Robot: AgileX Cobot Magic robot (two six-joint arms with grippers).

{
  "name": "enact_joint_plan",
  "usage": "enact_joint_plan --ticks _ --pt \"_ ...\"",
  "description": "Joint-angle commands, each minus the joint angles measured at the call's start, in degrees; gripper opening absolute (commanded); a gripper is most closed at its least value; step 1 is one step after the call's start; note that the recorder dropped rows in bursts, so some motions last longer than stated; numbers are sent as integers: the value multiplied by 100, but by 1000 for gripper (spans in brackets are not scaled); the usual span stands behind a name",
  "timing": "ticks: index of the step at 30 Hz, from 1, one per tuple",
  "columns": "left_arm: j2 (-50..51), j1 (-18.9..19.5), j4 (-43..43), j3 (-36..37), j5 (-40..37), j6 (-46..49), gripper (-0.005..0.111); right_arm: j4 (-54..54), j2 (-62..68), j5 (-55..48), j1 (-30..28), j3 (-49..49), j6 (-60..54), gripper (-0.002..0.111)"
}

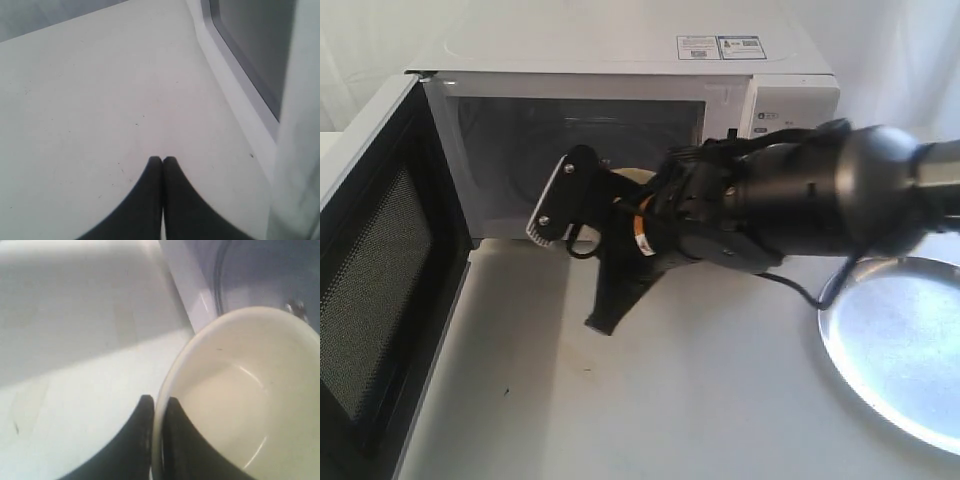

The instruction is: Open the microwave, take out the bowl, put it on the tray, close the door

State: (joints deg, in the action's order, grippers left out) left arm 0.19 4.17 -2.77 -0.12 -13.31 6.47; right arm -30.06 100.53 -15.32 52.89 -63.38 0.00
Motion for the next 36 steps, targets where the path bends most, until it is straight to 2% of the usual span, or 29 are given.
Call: enact_joint_plan --ticks 1,4,6,9,11,15,19,24,33,36 --pt "-19 -23 22 12 2 -24 0 -260 -731 -1962 -12 376 538 0" --pt "-19 -23 22 12 2 -24 0 -1151 -894 -3098 -72 667 1651 0" --pt "-19 -23 22 12 2 -24 0 -2018 -898 -3787 -99 920 2778 0" --pt "-19 -23 22 12 2 -24 0 -2904 -898 -4436 -99 1385 4196 0" --pt "-19 -23 22 12 2 -24 0 -3085 -898 -4376 -112 1669 4800 0" --pt "-19 -23 22 12 2 -24 0 -3412 -898 -3703 -113 2158 5265 0" --pt "-19 -23 22 12 2 -24 0 -4252 -898 -3551 -113 2457 6732 0" --pt "-19 -23 22 12 2 -24 0 -4427 -898 -3408 -113 2609 6968 4" --pt "-19 -23 22 12 2 -24 0 -4481 -898 -3083 -113 2618 7133 34" --pt "-19 -23 22 12 2 -24 0 -4611 -912 -3116 -98 2580 7403 32"
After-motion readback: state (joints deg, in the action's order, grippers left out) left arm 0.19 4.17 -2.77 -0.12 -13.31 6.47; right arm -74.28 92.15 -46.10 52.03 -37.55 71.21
